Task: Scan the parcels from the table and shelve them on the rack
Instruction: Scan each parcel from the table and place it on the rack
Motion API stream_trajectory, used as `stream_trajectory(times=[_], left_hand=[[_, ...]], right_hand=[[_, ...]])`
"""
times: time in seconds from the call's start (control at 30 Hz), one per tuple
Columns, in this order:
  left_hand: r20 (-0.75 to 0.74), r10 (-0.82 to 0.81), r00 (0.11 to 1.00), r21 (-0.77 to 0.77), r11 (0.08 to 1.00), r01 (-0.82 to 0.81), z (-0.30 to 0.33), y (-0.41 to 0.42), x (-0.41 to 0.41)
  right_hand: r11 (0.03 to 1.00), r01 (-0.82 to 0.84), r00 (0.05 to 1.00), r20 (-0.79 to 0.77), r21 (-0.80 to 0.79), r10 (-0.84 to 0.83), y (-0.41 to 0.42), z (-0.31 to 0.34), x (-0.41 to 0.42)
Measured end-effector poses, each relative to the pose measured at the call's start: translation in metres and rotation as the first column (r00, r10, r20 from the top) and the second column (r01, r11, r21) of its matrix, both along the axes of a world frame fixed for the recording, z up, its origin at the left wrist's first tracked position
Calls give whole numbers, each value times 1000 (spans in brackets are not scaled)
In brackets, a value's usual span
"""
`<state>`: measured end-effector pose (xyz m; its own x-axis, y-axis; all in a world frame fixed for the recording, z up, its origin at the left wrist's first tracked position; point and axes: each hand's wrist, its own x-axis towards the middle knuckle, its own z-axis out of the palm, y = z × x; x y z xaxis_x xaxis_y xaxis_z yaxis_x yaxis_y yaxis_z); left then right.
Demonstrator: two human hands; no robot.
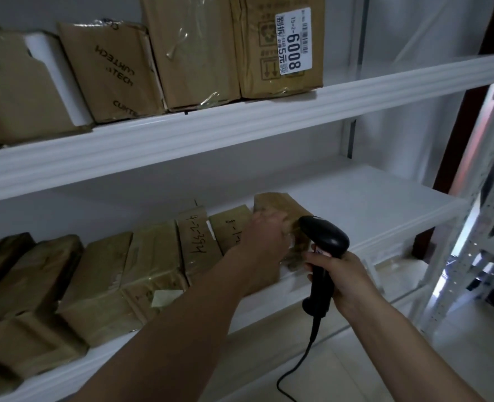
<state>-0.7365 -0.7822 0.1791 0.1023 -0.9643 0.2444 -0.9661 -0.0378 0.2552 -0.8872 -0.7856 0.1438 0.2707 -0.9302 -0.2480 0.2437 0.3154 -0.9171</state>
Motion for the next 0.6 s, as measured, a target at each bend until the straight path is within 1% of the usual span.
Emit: stream_trajectory(times=[0.1, 0.27, 0.33, 0.47, 0.5, 0.57, 0.6], left_hand=[[-104, -3, 995, -15, 1000, 1, 0, 8, 2], [-113, 1, 994, -20, 1000, -4, 3, 15, 2], [-151, 31, 988, -51, 998, -39, 3, 16, -1], [-364, 95, 927, -239, 952, -191, -2, 31, -6], [-408, 116, 906, -254, 938, -235, -5, 40, -6], [-505, 147, 850, -208, 936, -285, -15, 62, -1], [-566, 167, 808, -163, 937, -308, -22, 75, 4]], right_hand=[[1000, 6, 1000, -16, -10, -6, 10, 5, 3], [999, 25, 999, -22, -27, -25, 21, 6, 1], [999, 22, 999, -29, -27, -23, 25, 6, -4], [998, -30, 998, -47, -47, 28, 34, 6, -5], [997, -58, 997, -55, -50, 55, 38, 6, -2], [990, -126, 990, -66, -56, 122, 46, 5, 8], [985, -164, 984, -73, -55, 160, 52, 4, 16]])
